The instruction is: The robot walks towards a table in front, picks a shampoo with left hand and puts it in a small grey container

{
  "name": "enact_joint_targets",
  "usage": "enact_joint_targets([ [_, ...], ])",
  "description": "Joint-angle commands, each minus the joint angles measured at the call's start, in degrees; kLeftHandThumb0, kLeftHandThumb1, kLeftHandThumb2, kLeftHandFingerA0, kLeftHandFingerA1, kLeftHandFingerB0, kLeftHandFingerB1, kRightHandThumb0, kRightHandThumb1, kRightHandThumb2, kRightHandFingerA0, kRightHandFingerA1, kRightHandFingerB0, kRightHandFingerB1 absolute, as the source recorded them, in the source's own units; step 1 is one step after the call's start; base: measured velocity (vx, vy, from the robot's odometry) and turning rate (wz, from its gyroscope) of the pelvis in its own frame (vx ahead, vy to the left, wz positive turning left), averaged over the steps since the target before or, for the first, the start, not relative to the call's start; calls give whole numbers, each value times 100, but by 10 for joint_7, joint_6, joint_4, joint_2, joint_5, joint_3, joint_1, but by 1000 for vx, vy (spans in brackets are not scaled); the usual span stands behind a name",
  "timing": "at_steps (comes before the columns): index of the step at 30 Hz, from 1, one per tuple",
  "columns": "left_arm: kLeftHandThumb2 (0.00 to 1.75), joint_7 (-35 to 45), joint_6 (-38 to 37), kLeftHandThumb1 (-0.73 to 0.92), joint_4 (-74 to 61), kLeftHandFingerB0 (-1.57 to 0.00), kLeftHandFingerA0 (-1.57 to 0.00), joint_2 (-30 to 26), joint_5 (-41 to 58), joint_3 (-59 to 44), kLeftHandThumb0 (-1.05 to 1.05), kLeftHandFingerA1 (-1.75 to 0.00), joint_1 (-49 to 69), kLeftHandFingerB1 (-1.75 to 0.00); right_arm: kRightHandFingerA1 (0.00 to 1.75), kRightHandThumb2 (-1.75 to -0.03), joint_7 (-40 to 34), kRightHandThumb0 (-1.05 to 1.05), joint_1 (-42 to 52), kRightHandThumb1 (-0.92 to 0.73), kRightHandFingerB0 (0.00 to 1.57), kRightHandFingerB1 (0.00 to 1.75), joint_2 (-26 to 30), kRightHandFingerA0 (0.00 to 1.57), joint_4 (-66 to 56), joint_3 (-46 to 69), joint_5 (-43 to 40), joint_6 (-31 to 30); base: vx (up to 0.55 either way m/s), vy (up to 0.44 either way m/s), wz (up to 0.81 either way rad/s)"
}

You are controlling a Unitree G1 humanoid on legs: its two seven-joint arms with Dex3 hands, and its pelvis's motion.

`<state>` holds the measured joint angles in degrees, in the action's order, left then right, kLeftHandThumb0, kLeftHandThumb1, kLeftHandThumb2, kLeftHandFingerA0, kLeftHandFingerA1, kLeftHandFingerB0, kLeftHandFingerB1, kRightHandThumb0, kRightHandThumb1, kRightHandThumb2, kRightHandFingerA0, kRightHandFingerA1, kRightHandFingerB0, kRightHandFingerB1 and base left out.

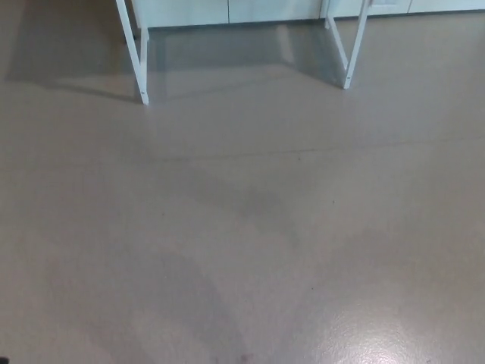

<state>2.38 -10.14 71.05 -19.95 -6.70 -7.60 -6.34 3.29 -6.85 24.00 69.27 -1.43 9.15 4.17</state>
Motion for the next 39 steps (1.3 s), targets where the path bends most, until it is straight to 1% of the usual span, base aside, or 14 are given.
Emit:
enact_joint_targets([
  [1, 59, -2, -22, 64, 10, -38, -39, -3, 11, -5, -32, -69, 2, -35, 43, -60, 8, -26, 7, -70, 51, 39, 12, 63, 7, 0, 3, 21, 51, 26, 9],
  [18, 59, -9, -29, 64, 15, -36, -39, -9, 4, 14, -33, -69, 3, -37, 44, -60, 1, -27, 13, -70, 51, 39, 6, 66, 14, 2, 0, 28, 125, -110, 6],
  [19, 59, -9, -29, 63, 15, -36, -40, -10, 4, 15, -33, -86, 2, -35, 44, -60, 1, -26, 13, -70, 50, 39, 5, 66, 15, 3, -1, 28, 164, -87, -2],
  [22, 59, -8, -29, 63, 15, -36, -39, -12, 2, 17, -33, -89, 1, -35, 44, -60, 0, -27, 14, -70, 50, 39, 3, 66, 15, 3, 0, 28, 251, -16, -4],
  [29, 59, -11, -31, 65, 17, -38, -40, -17, -4, 27, -35, -73, 3, -36, 43, -61, -4, -26, 23, -70, 49, 38, 0, 64, 18, 1, 3, 32, 307, 176, -3],
  [30, 84, -9, -30, 50, 17, -30, -40, -18, -4, 29, -42, -69, 3, -48, 43, -61, -2, -26, 24, -71, 49, 38, 0, 63, 17, 2, 1, 31, 350, 352, -74],
  [31, 60, -10, -30, 65, 17, -38, -40, -18, -4, 30, -36, -75, 3, -35, 44, -60, -2, -26, 25, -70, 50, 38, -1, 65, 17, 4, -1, 32, 333, 327, -27],
  [32, 60, -11, -31, 65, 17, -38, -40, -19, -5, 31, -36, -75, 3, -35, 44, -60, -2, -26, 27, -70, 50, 38, -1, 65, 17, 4, -1, 33, 333, 327, 0],
  [33, 85, -14, -32, 49, 18, -30, -43, -20, -6, 33, -42, -76, 3, -49, 45, -60, -6, -28, 28, -69, 52, 39, -2, 68, 16, 1, 3, 33, 397, 149, 7],
  [34, 58, -13, -32, 63, 18, -37, -40, -20, -4, 33, -35, -82, 3, -35, 44, -60, -8, -28, 28, -69, 52, 39, -2, 67, 16, -1, 5, 34, 349, 138, 4],
  [36, 58, -13, -32, 64, 18, -37, -39, -20, -3, 34, -35, -85, 3, -35, 45, -60, -11, -28, 29, -69, 52, 39, -1, 68, 17, -6, 10, 39, 317, 112, 10],
  [37, 84, -15, -33, 50, 18, -31, -43, -20, -4, 35, -42, -77, 3, -49, 44, -60, -10, -28, 29, -69, 52, 39, -1, 67, 17, -5, 9, 40, 367, 47, 8],
  [38, 59, -15, -35, 65, 18, -38, -38, -21, -5, 36, -35, -82, 5, -36, 44, -61, -10, -27, 31, -70, 52, 39, -2, 67, 17, -5, 8, 40, 359, 7, 12],
  [39, 59, -14, -38, 65, 19, -38, -38, -22, -4, 36, -35, -82, 8, -36, 44, -61, -10, -27, 34, -70, 52, 39, -3, 67, 16, -4, 7, 42, 373, -11, 13],
])
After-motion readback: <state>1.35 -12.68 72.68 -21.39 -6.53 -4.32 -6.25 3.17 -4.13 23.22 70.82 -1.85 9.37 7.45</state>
